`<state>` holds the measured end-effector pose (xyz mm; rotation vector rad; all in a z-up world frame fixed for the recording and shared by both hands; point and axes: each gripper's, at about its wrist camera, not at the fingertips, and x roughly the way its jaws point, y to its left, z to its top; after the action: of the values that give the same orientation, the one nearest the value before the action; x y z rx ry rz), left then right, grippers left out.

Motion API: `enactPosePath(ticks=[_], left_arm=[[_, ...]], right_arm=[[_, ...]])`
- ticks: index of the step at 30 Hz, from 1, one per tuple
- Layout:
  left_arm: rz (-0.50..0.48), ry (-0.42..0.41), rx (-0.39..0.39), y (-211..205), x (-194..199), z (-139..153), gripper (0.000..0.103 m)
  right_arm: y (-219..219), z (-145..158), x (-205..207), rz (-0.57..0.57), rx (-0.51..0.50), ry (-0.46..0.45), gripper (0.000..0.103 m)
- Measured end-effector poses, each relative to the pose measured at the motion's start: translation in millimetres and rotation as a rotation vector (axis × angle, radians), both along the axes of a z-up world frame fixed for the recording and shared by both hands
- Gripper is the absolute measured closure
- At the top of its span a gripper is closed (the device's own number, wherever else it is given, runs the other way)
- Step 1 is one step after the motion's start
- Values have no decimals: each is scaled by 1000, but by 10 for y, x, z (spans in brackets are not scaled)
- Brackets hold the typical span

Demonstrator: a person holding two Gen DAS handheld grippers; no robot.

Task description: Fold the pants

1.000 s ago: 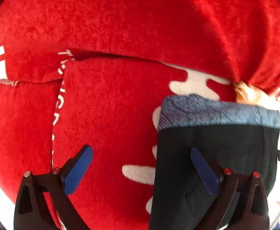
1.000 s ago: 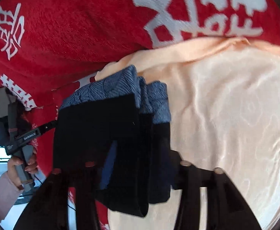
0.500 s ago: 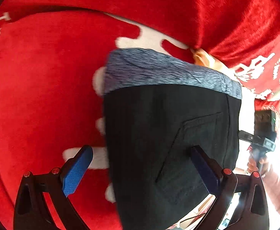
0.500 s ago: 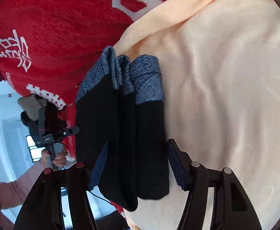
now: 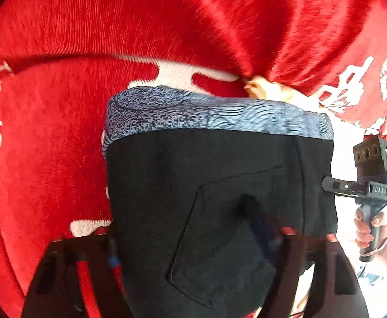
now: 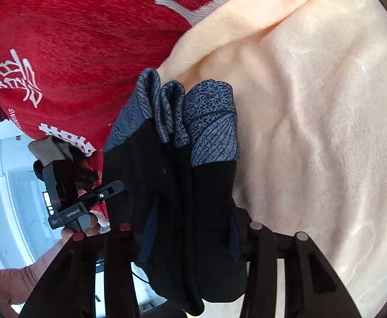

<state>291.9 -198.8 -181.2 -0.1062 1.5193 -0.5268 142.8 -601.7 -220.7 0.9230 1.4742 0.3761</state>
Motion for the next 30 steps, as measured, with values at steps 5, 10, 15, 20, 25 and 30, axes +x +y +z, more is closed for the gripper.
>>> enactPosePath(ticks=[5, 10, 15, 20, 25, 30], left_arm=[[37, 1, -38, 49, -82, 252, 45], [29, -4, -53, 369, -252, 479, 46], [48, 5, -55, 836, -474, 688, 46], [53, 3, -3, 1230, -673, 683, 46], [44, -1, 101, 1530, -852, 324, 41], [109, -77, 154, 1752, -843, 177, 2]], right_arm=[[47, 177, -61, -36, 52, -17, 61], [259, 429, -192, -39, 86, -31, 61], [668, 550, -454, -91, 147, -30, 61], [1083, 490, -736, -104, 164, -5, 61], [1500, 234, -834, -70, 47, 54, 61], [1572, 181, -801, -80, -141, 87, 43]])
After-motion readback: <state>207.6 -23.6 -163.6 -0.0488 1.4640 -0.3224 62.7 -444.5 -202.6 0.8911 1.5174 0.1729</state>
